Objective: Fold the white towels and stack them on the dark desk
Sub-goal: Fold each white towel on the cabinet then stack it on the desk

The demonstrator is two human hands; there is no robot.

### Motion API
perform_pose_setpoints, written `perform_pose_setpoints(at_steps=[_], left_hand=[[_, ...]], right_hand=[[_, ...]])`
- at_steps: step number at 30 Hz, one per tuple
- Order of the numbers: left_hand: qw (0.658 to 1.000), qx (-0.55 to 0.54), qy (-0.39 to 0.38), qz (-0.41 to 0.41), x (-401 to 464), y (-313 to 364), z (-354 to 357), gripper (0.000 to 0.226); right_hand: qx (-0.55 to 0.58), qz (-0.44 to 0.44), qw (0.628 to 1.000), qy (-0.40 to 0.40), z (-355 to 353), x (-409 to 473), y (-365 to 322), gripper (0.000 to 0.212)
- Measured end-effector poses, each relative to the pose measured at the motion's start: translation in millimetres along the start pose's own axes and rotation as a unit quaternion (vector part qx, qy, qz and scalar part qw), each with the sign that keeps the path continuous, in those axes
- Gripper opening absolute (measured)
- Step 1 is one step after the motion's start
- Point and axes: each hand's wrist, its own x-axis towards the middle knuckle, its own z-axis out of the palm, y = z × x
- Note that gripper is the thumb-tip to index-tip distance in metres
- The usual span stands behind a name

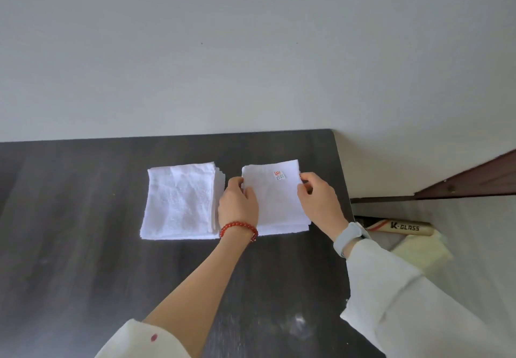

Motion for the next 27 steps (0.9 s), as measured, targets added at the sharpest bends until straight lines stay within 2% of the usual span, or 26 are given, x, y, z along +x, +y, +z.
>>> perform_pose_setpoints(at_steps=[7,12,17,20,24,27], left_hand=[[0.998,0.046,0.017,0.033,-5.3,-2.0,1.5,0.035],[0.997,0.019,0.045,0.060,-16.5,-2.3,-0.3,0.036],[0.998,0.029,0.024,0.058,-22.4,-13.4,2.7,0.038],[0.992,0.063,0.032,0.101,-24.2,-17.4,5.3,0.041],[0.944,0.173,0.075,0.271,-19.8,-32.5,13.0,0.047],[0.917,0.256,0.039,0.303,-16.8,-33.2,14.3,0.041]], right_hand=[[-0.001,-0.014,0.999,0.028,5.2,-6.9,2.8,0.030],[0.017,-0.050,0.997,0.054,3.5,-16.6,0.6,0.034],[0.006,-0.049,0.997,0.052,10.6,-24.5,9.2,0.036],[-0.071,-0.051,0.994,0.063,13.6,-25.9,9.6,0.038],[-0.229,-0.148,0.949,0.160,16.2,-28.1,9.8,0.045],[-0.309,-0.191,0.925,0.112,23.2,-28.5,12.1,0.044]])
